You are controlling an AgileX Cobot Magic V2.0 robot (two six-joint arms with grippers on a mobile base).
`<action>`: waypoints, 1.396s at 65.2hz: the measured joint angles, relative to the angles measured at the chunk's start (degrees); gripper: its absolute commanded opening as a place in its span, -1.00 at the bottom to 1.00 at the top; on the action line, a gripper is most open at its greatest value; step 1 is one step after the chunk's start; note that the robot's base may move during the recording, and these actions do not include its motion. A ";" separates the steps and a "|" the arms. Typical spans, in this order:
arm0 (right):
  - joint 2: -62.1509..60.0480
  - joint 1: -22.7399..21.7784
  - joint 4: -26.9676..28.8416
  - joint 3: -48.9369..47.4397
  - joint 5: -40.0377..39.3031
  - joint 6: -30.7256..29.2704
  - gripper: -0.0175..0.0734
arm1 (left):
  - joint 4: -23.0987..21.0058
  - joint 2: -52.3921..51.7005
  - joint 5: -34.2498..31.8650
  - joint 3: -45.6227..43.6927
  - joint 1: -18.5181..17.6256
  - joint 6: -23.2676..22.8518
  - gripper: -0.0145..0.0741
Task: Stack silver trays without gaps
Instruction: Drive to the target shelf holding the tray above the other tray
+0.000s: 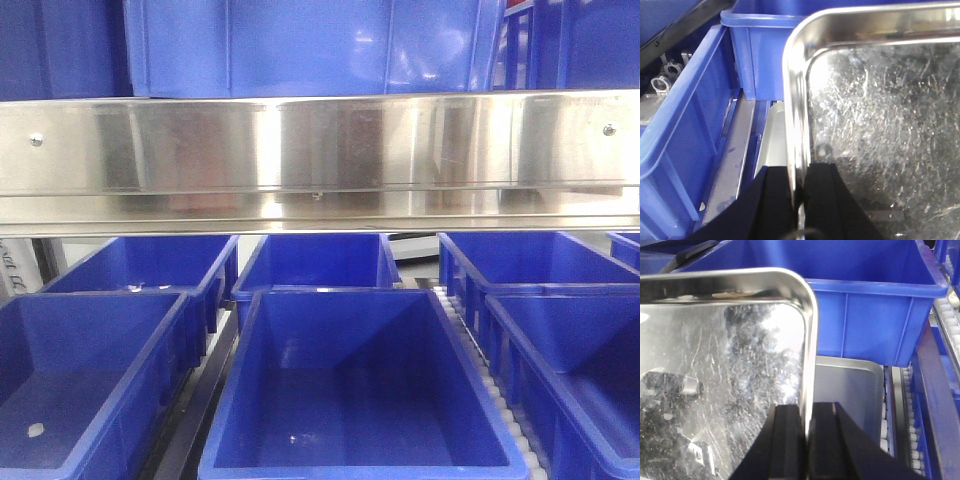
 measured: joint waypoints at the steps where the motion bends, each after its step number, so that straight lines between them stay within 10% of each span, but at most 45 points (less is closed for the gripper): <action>1: 0.00 0.00 0.00 0.00 0.00 0.00 -0.65 | 0.00 0.00 0.00 0.00 0.00 0.00 -0.71; 91: 5.07 -1.40 0.18 0.00 4.36 0.00 -0.65 | -5.02 2.13 -2.66 0.00 3.59 2.15 -0.71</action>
